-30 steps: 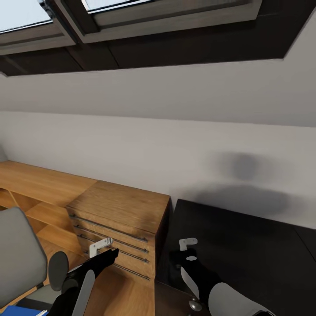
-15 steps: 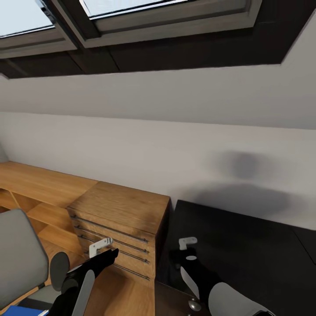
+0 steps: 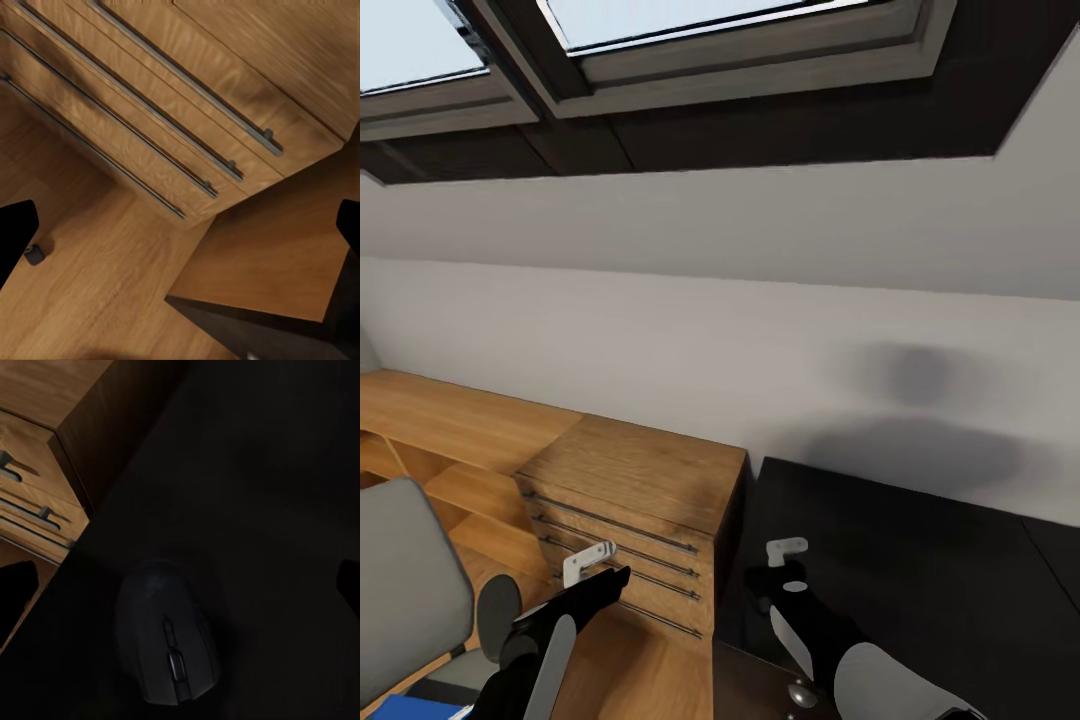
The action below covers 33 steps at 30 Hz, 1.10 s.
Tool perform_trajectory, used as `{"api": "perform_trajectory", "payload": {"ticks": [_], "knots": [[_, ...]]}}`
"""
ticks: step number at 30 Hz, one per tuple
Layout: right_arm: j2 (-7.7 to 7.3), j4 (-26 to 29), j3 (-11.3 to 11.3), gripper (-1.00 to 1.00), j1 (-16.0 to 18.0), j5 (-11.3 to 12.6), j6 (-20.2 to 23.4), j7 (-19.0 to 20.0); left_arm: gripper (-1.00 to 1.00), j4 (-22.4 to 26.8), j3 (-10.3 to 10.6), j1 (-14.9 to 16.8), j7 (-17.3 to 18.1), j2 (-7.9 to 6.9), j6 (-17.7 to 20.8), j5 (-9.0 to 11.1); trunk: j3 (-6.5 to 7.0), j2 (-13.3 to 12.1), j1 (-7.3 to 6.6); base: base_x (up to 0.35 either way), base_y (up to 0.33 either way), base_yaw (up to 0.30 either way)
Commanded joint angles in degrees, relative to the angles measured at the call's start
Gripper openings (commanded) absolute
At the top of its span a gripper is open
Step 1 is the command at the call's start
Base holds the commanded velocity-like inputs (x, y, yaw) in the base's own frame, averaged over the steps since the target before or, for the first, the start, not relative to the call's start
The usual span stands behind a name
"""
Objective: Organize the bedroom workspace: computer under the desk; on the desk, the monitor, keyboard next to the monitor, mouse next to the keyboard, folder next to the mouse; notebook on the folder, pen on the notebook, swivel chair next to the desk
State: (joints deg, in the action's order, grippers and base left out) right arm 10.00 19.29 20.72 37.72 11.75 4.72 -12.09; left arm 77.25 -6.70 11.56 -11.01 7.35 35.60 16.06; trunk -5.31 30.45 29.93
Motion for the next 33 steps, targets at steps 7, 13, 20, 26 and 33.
{"api": "perform_trajectory", "payload": {"ticks": [7,13,20,26,33], "knots": [[0.00,0.01,0.38,1.00,0.07,0.58,-0.81,-0.33,1.00,0.09,-0.07,0.04,-0.41,0.03,0.26,0.63,1.15,-2.72,-1.51,-0.072,0.000,0.000],[0.00,0.01,0.38,1.00,0.07,0.56,-0.98,-0.36,1.00,0.09,-0.07,0.04,-0.40,0.03,0.26,0.64,2.22,-5.12,-2.83,-0.291,0.000,0.000],[0.00,-0.09,0.29,1.00,0.07,0.55,-1.86,-0.22,1.00,0.01,-0.07,0.04,-0.33,0.03,0.28,0.72,3.35,-7.53,-4.15,-0.330,0.000,-0.010],[0.00,-0.31,0.29,1.00,0.07,0.60,-3.91,-0.21,1.00,0.01,-0.07,0.04,-0.32,0.00,0.31,0.72,3.75,-7.53,-4.15,-0.337,0.000,-0.118],[0.00,-0.50,0.29,1.00,0.07,0.63,-4.66,-0.21,1.00,0.01,-0.14,0.04,-0.32,-0.05,0.34,0.72,4.28,-7.53,-4.15,-0.303,0.000,-0.171]]}}
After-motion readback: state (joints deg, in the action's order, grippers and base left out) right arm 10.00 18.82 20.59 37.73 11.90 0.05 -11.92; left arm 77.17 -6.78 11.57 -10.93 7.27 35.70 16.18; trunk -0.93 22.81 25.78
